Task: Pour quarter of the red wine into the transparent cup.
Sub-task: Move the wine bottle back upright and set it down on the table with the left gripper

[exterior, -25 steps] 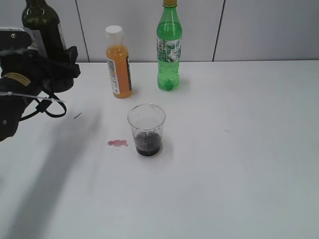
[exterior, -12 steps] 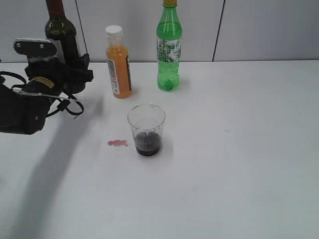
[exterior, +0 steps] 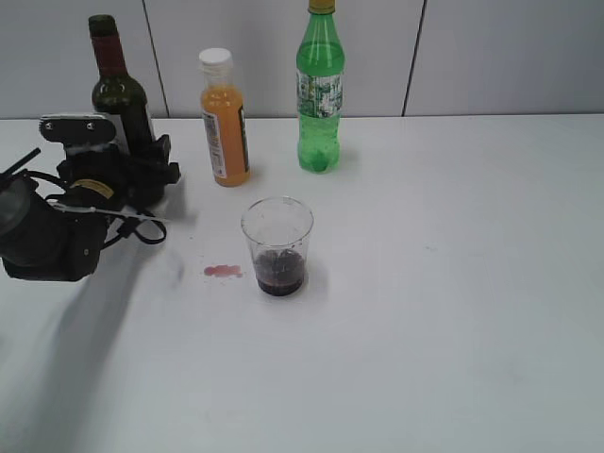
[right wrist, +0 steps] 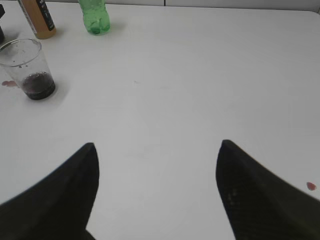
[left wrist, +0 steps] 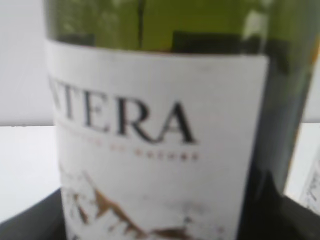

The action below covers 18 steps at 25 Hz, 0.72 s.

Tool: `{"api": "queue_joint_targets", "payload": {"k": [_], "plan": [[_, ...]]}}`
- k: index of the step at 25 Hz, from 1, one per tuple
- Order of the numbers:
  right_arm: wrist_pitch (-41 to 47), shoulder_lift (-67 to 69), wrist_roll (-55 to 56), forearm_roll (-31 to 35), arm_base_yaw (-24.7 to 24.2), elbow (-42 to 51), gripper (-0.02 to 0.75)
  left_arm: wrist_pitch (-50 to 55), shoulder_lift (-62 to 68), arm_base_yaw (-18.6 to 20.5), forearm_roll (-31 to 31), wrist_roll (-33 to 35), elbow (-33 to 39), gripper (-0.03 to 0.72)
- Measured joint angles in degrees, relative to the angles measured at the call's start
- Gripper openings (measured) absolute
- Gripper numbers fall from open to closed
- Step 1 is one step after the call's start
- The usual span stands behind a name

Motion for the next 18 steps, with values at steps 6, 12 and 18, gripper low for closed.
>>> {"api": "queue_joint_targets", "payload": {"k": [6,12,18], "plan": [[0.0,0.0,0.0,0.0,0.0,0.0,0.585,-1.0,0.6,0.9,-2.3,-0.1,-0.3,0.554],[0.0,0.0,0.0,0.0,0.0,0.0,0.585,-3.3,1.7,2.2,-1.2,-0.1,-0.4,0.554],[0.0,0.0,0.0,0.0,0.0,0.0,0.585,-3.4,1.9,2.3,0.2,-0.1,-0.4,0.554]]}}
